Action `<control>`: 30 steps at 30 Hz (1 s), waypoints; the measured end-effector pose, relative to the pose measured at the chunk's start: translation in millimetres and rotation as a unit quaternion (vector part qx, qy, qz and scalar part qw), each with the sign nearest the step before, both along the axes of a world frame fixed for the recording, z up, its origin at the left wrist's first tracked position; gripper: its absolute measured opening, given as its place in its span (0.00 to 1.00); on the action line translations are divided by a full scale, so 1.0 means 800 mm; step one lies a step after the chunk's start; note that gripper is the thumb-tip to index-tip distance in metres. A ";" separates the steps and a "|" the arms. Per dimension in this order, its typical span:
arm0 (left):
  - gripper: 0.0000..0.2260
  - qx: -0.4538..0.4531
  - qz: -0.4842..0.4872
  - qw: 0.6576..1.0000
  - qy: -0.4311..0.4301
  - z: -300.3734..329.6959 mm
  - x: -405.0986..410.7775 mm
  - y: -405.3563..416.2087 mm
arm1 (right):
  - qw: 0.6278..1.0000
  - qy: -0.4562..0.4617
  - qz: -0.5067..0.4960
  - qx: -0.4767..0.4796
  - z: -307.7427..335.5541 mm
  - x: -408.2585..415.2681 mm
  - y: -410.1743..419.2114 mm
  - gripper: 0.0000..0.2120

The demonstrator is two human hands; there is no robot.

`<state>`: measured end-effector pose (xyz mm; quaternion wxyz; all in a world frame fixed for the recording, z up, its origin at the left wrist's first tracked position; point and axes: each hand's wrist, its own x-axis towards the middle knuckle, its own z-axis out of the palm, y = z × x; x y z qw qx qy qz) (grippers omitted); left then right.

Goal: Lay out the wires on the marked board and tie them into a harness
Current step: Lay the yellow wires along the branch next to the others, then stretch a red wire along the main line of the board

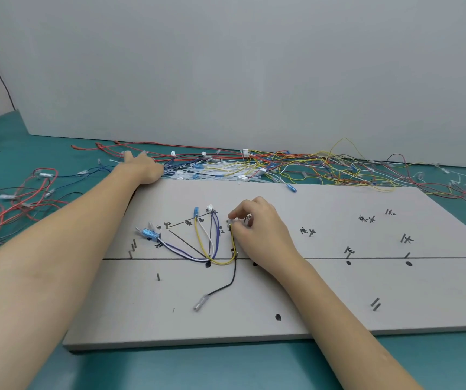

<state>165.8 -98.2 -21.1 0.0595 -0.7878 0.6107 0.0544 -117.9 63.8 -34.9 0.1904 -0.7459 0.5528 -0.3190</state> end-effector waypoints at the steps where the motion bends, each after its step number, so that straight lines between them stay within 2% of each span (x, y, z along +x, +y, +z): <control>1: 0.21 -0.008 0.010 1.000 0.010 -0.002 0.001 0.000 | 1.000 -0.001 0.000 0.000 0.000 0.000 0.000 0.06; 4: 0.24 -0.060 0.015 0.997 0.038 -0.008 0.002 0.003 | 1.000 0.000 -0.001 -0.003 0.000 0.000 0.000 0.06; 9: 0.22 -0.114 0.010 0.991 0.074 -0.013 -0.001 0.003 | 1.000 0.003 0.000 -0.003 0.000 0.000 0.000 0.07; 15: 0.23 -0.111 0.002 0.993 0.037 -0.011 -0.002 0.008 | 1.000 0.006 -0.003 -0.003 0.001 0.000 0.001 0.07; 18: 0.22 -0.162 0.020 0.982 0.094 -0.005 -0.005 0.010 | 1.000 0.006 -0.002 -0.002 0.001 0.000 0.000 0.07; 21: 0.21 -0.255 0.027 0.947 0.191 0.010 -0.007 0.006 | 1.000 0.005 0.000 -0.005 0.001 0.001 0.000 0.07; 24: 0.25 -0.325 0.009 0.903 0.281 0.029 -0.011 0.004 | 1.000 0.006 0.001 -0.007 0.001 0.001 0.000 0.07; 29: 0.32 -0.375 0.038 0.830 0.410 0.058 -0.019 0.003 | 1.000 0.013 0.000 -0.009 0.000 0.001 -0.001 0.07; 30: 0.32 -0.380 0.047 0.807 0.449 0.064 -0.022 0.004 | 1.000 0.013 0.000 -0.009 0.001 0.001 -0.001 0.07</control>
